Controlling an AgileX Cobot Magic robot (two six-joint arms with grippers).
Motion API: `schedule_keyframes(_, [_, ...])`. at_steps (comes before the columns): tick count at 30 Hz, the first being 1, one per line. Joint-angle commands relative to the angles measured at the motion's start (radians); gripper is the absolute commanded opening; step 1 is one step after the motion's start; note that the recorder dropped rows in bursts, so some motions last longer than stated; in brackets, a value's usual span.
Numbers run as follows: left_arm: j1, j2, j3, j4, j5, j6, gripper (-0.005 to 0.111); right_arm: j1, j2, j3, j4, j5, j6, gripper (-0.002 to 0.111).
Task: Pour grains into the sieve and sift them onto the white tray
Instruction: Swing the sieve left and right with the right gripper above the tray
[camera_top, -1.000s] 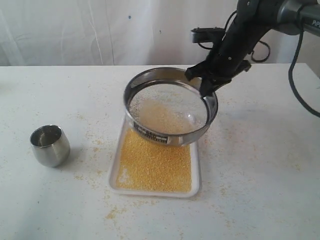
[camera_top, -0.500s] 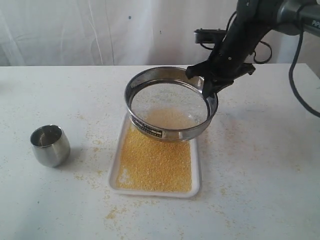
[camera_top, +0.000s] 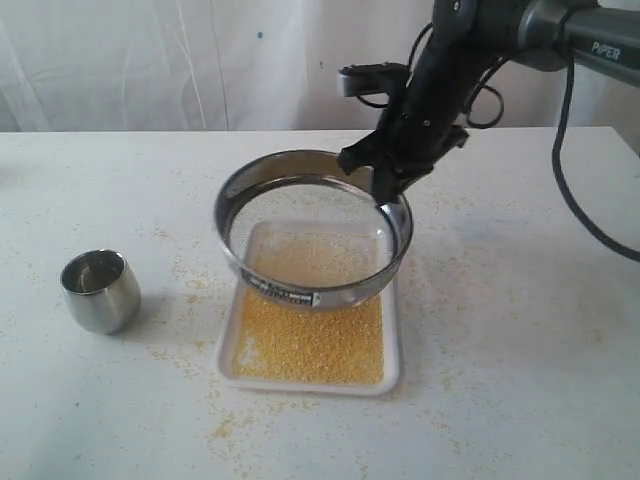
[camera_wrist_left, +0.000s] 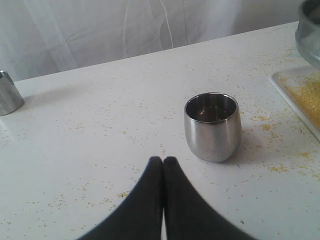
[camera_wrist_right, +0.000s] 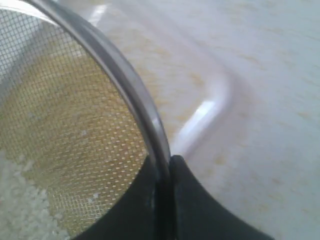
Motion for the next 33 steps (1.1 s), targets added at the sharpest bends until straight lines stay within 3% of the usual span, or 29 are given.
schedule_keyframes(1, [0.002,-0.005,0.004,-0.014,-0.004,0.003,0.000,-0.019,-0.016,-0.001,0.100,0.039,-0.003,0.000])
schedule_keyframes(3, [0.002,-0.005,0.004,-0.014,-0.004,0.003,0.000,-0.004,-0.016,-0.001,0.272,0.053,-0.298,0.000])
schedule_keyframes(5, [0.002,-0.005,0.004,-0.014,-0.004,0.003,0.000,0.006,-0.023,-0.001,0.204,0.053,-0.314,0.000])
schedule_keyframes(6, [0.002,-0.005,0.004,-0.014,-0.004,0.003,0.000,0.006,-0.025,-0.001,-0.043,-0.059,-0.058,0.000])
schedule_keyframes(8, [0.002,-0.005,0.004,-0.014,-0.004,0.003,0.000,-0.008,-0.025,-0.001,-0.197,-0.081,0.316,0.000])
schedule_keyframes(9, [0.002,-0.005,0.004,-0.014,-0.004,0.003,0.000,-0.008,-0.025,-0.001,-0.087,-0.042,0.170,0.000])
schedule_keyframes(10, [0.002,-0.005,0.004,-0.014,-0.004,0.003,0.000,0.005,-0.023,-0.001,0.193,0.053,-0.217,0.000])
schedule_keyframes(11, [0.002,-0.005,0.004,-0.014,-0.004,0.003,0.000,0.012,-0.023,-0.001,0.283,0.053,-0.371,0.000])
schedule_keyframes(12, [0.002,-0.005,0.004,-0.014,-0.004,0.003,0.000,0.019,-0.023,-0.001,0.280,0.053,-0.403,0.000])
schedule_keyframes(14, [0.002,-0.005,0.004,-0.014,-0.004,0.003,0.000,0.022,-0.027,-0.001,0.095,-0.021,-0.228,0.000])
schedule_keyframes(17, [0.002,-0.005,0.004,-0.014,-0.004,0.003,0.000,0.017,-0.027,-0.001,-0.269,-0.121,0.250,0.000])
schedule_keyframes(18, [0.002,-0.005,0.004,-0.014,-0.004,0.003,0.000,0.016,-0.027,-0.001,-0.276,-0.116,0.320,0.000])
schedule_keyframes(19, [0.002,-0.005,0.004,-0.014,-0.004,0.003,0.000,0.016,-0.027,-0.001,-0.222,-0.102,0.275,0.000])
schedule_keyframes(21, [0.002,-0.005,0.004,-0.014,-0.004,0.003,0.000,0.020,-0.027,-0.001,0.055,-0.008,-0.067,0.000])
schedule_keyframes(23, [0.002,-0.005,0.004,-0.014,-0.004,0.003,0.000,0.026,-0.023,-0.001,0.184,0.053,-0.328,0.000])
schedule_keyframes(25, [0.002,-0.005,0.004,-0.014,-0.004,0.003,0.000,0.032,-0.023,-0.001,0.075,0.017,-0.265,0.000])
schedule_keyframes(27, [0.002,-0.005,0.004,-0.014,-0.004,0.003,0.000,0.029,-0.023,-0.001,-0.153,-0.062,-0.006,0.000])
schedule_keyframes(29, [0.002,-0.005,0.004,-0.014,-0.004,0.003,0.000,0.020,-0.023,-0.001,-0.242,-0.068,0.207,0.000])
schedule_keyframes(30, [0.002,-0.005,0.004,-0.014,-0.004,0.003,0.000,0.020,-0.023,-0.001,-0.185,-0.048,0.184,0.000])
schedule_keyframes(33, [0.002,-0.005,0.004,-0.014,-0.004,0.003,0.000,0.030,-0.021,-0.001,0.164,0.053,-0.286,0.000])
